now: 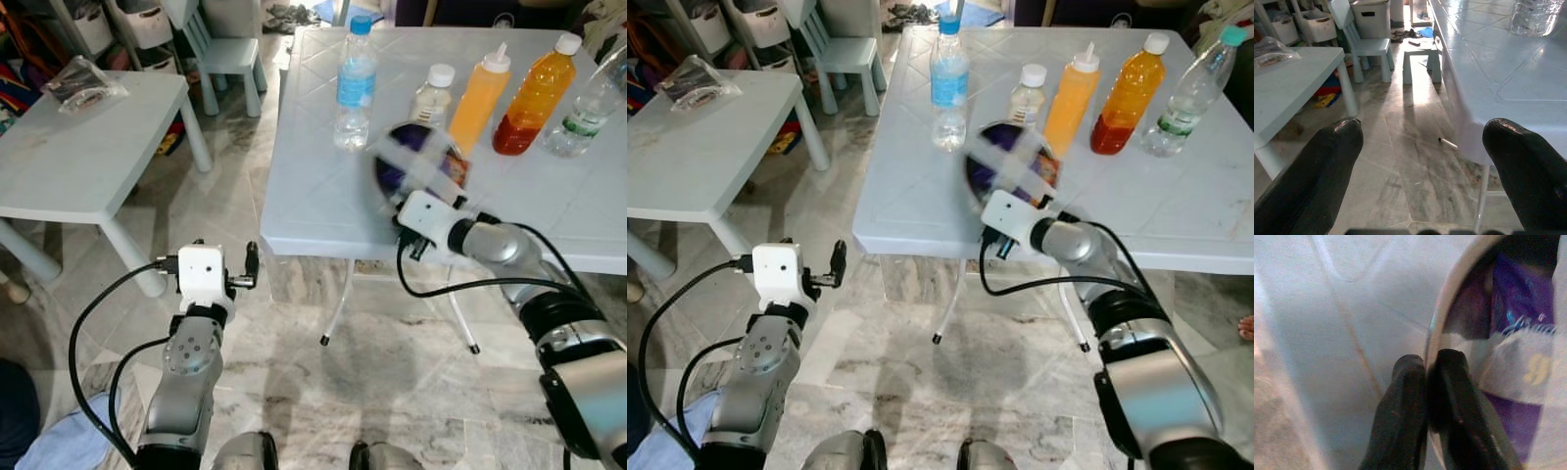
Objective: Restocking fridge
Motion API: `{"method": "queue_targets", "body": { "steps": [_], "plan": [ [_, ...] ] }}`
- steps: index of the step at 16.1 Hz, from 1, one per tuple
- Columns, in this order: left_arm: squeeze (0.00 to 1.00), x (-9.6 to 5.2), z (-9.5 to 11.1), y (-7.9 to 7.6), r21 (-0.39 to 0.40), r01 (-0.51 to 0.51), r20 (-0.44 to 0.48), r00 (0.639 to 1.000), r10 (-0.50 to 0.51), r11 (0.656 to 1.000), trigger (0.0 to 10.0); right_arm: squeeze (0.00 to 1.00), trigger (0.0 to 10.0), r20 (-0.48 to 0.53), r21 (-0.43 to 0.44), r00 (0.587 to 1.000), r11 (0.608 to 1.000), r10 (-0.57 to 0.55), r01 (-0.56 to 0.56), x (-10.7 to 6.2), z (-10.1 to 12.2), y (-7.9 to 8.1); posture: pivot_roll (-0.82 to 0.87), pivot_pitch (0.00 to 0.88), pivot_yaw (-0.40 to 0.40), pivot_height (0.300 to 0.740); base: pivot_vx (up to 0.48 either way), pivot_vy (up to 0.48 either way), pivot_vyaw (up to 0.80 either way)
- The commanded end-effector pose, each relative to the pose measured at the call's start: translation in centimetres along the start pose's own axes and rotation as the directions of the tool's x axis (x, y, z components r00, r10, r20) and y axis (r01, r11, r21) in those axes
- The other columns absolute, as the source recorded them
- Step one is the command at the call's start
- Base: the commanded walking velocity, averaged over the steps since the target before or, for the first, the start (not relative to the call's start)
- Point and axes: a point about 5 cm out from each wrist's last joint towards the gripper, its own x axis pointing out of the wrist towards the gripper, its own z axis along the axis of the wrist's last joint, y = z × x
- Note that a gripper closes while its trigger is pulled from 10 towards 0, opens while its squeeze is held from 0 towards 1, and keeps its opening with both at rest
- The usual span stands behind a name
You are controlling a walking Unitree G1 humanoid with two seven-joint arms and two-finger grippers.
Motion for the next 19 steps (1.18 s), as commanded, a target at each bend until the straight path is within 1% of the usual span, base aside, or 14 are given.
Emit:
{"method": "queue_targets", "body": {
  "steps": [1,4,5,7,8,9,10,11,12,13,14,17,18,19],
  "plan": [
    [0.00,0.1,0.2,-0.1,0.006,0.004,0.000,1.000,-0.004,1.000,10.0,0.00,1.8,-0.046,-0.002,0.999,1.000,0.014,-0.014,-0.4,-0.9,0.3,-0.03,0.119,0.037,0.740,0.000,0.000,0.00],
    [0.00,0.2,0.2,-0.4,0.004,0.011,-0.003,1.000,-0.011,1.000,10.0,0.00,2.2,-0.028,-0.009,1.000,1.000,0.007,-0.007,-0.8,-0.6,-0.1,-0.04,0.117,0.035,0.740,0.000,0.000,0.00],
    [0.00,0.3,0.1,-0.4,0.003,0.011,-0.004,1.000,-0.011,1.000,10.0,0.00,2.1,-0.022,-0.003,1.000,1.000,0.012,-0.012,-0.9,-0.6,0.0,-0.04,0.116,0.033,0.740,0.000,0.000,0.00],
    [0.00,0.2,0.0,-0.5,0.000,0.011,-0.007,1.000,-0.011,1.000,10.0,0.00,3.4,-0.011,-0.013,0.998,0.998,0.057,-0.057,-1.4,-0.7,0.8,-0.04,0.117,0.029,0.740,0.000,0.000,0.00],
    [0.00,0.2,0.0,-0.5,-0.001,0.010,-0.010,1.000,-0.010,1.000,10.0,0.00,4.5,-0.009,-0.010,0.996,0.996,0.084,-0.085,-1.6,-0.7,1.3,-0.04,0.116,0.026,0.740,0.000,0.000,0.00],
    [0.00,0.1,-0.1,-0.5,-0.002,0.009,-0.012,1.000,-0.009,1.000,10.0,0.00,7.2,-0.018,-0.012,0.993,0.993,0.115,-0.116,-2.0,-0.9,1.8,-0.04,0.116,0.023,0.740,0.000,0.000,0.00],
    [0.00,0.1,-0.2,-0.5,-0.002,0.008,-0.013,1.000,-0.008,1.000,10.0,0.00,9.2,-0.024,-0.008,0.991,0.991,0.135,-0.135,-2.2,-1.1,2.1,-0.04,0.116,0.023,0.740,0.000,0.000,0.00],
    [0.00,0.2,-0.2,-0.5,-0.002,0.008,-0.016,1.000,-0.008,1.000,10.0,0.01,10.0,-0.049,0.001,0.987,0.988,0.156,-0.156,-2.7,-1.6,2.6,-0.05,0.117,0.022,0.740,0.000,0.000,0.00],
    [0.00,0.2,-0.2,-0.6,-0.004,0.008,-0.017,1.000,-0.008,1.000,10.0,0.23,10.0,-0.071,0.006,0.989,0.991,0.130,-0.130,-3.0,-2.1,2.4,-0.05,0.117,0.023,0.740,0.000,0.000,0.00],
    [0.00,0.2,-0.2,-0.6,-0.005,0.009,-0.017,1.000,-0.009,1.000,10.0,0.38,10.0,-0.084,0.005,0.989,0.993,0.120,-0.120,-3.2,-2.2,2.1,-0.05,0.116,0.024,0.740,0.000,0.000,0.00],
    [0.00,0.3,-0.2,-0.6,-0.005,0.011,-0.017,1.000,-0.012,1.000,10.0,0.36,10.0,-0.096,0.006,0.991,0.996,0.094,-0.094,-3.3,-2.3,1.6,-0.05,0.113,0.026,0.740,0.000,0.000,0.00],
    [0.00,0.4,-0.2,-0.6,-0.006,0.015,-0.015,1.000,-0.015,1.000,10.0,0.36,10.0,-0.110,-0.004,0.992,0.998,0.064,-0.065,-3.5,-2.3,0.9,-0.05,0.110,0.025,0.740,0.000,0.000,0.00],
    [0.00,0.5,-0.1,-0.6,-0.007,0.014,-0.014,1.000,-0.014,1.000,10.0,0.92,10.0,-0.109,-0.009,0.993,0.999,0.045,-0.046,-3.5,-2.2,0.5,-0.05,0.109,0.025,0.740,0.000,0.000,0.00],
    [0.00,0.5,-0.1,-0.6,-0.009,0.013,-0.013,1.000,-0.013,1.000,10.0,1.00,10.0,-0.108,-0.021,0.994,1.000,0.012,-0.014,-3.6,-2.1,-0.2,-0.05,0.109,0.025,0.740,0.000,0.000,0.00]
  ]
}}
